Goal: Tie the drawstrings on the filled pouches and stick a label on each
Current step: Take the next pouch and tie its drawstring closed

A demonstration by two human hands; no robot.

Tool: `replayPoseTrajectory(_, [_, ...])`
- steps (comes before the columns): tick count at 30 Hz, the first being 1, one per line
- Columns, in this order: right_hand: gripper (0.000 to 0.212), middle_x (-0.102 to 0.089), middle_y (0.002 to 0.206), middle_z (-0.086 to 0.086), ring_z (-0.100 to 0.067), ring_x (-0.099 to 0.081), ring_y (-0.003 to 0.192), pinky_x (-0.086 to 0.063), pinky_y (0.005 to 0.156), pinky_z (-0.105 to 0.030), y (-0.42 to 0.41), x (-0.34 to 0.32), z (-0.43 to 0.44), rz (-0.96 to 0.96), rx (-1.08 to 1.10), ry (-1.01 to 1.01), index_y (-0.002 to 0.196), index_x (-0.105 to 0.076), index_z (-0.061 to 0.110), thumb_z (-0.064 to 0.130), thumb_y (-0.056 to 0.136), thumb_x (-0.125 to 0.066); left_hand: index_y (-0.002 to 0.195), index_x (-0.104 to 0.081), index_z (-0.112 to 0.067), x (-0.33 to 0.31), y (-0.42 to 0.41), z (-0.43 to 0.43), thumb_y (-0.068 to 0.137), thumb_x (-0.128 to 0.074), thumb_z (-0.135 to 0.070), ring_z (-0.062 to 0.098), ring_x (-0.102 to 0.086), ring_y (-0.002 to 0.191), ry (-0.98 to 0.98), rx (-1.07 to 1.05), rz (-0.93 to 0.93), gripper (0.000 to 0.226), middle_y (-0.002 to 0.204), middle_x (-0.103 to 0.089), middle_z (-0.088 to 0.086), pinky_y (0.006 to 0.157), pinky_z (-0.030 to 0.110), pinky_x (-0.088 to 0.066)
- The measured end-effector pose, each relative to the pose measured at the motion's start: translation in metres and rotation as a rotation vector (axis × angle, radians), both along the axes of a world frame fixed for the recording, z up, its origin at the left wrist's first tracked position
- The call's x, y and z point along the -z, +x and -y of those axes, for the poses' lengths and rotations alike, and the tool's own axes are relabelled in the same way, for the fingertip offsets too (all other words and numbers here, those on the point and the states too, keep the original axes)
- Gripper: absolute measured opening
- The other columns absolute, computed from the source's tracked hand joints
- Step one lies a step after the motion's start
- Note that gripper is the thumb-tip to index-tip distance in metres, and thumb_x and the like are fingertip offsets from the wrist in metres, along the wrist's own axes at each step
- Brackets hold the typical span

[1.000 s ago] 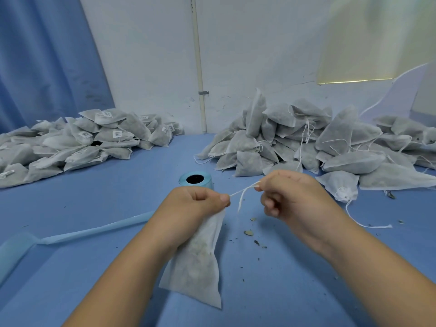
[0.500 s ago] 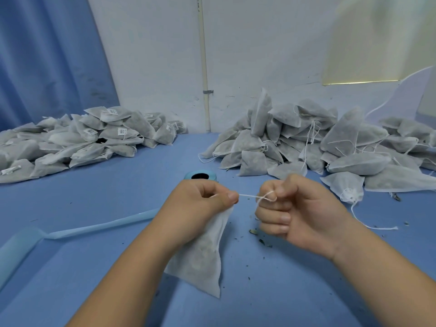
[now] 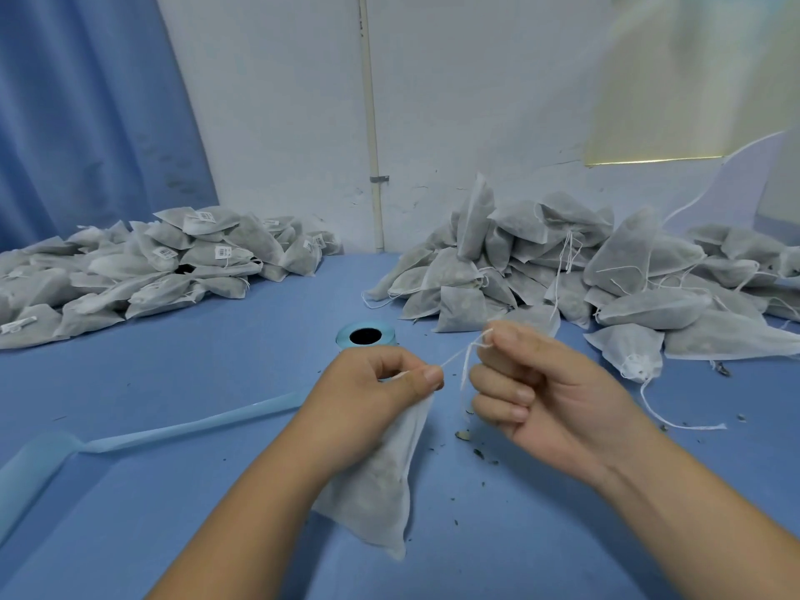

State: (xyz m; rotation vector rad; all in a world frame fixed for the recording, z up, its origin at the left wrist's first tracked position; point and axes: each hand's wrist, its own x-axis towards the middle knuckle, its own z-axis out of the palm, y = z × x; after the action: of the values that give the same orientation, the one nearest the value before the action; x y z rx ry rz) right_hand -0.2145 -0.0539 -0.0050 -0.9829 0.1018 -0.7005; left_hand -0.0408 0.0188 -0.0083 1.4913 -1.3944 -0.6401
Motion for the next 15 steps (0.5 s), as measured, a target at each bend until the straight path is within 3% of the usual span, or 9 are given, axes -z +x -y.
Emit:
replayPoseTrajectory(4, [0.029,-0.022,0.052,0.006,-0.006,-0.029,0.040,-0.027,0.039,-0.019,0.003,-0.001,-0.004,0.060,-0.044,0.085,0.074,-0.059,0.010,0.016,0.063,-0.085,0.070,-0.073,-0.036,0.002,-0.003,0.001,0.084,-0.070,-0.038,-0.008,-0.059,0.070,-0.015,0.009,0.004,0.014,0.073,-0.069,-0.020,0.063,0.004,-0.040])
replayPoseTrajectory(7, [0.021,-0.019,0.053,0.006,-0.007,-0.029,0.041,-0.024,0.040,-0.020,-0.003,-0.004,0.000,-0.088,-0.133,0.037,0.072,-0.058,0.011,0.017,0.068,-0.078,0.067,-0.072,-0.029,0.001,0.003,0.005,0.085,-0.072,-0.032,-0.008,-0.053,0.060,-0.080,-0.152,0.055,0.018,0.060,-0.060,-0.025,0.062,0.008,-0.042])
replayPoseTrajectory(11, [0.014,-0.014,0.053,0.006,-0.007,-0.024,0.040,-0.024,0.039,-0.019,-0.012,-0.008,0.008,-0.355,-0.152,-0.078,0.064,-0.053,0.014,0.017,0.075,-0.061,0.063,-0.069,-0.033,-0.002,0.007,0.004,0.084,-0.073,-0.031,-0.012,-0.052,0.060,-0.128,-0.241,0.130,0.021,0.056,-0.057,-0.028,0.055,0.003,-0.036])
replayPoseTrajectory(15, [0.018,-0.015,0.053,0.006,-0.008,-0.019,0.042,-0.024,0.038,-0.019,-0.016,-0.010,0.013,-0.372,-0.197,-0.080,0.062,-0.050,0.016,0.019,0.071,-0.065,0.063,-0.068,-0.033,0.001,0.003,0.004,0.083,-0.073,-0.033,-0.012,-0.051,0.060,-0.110,-0.225,0.167,0.021,0.056,-0.056,-0.029,0.055,0.004,-0.036])
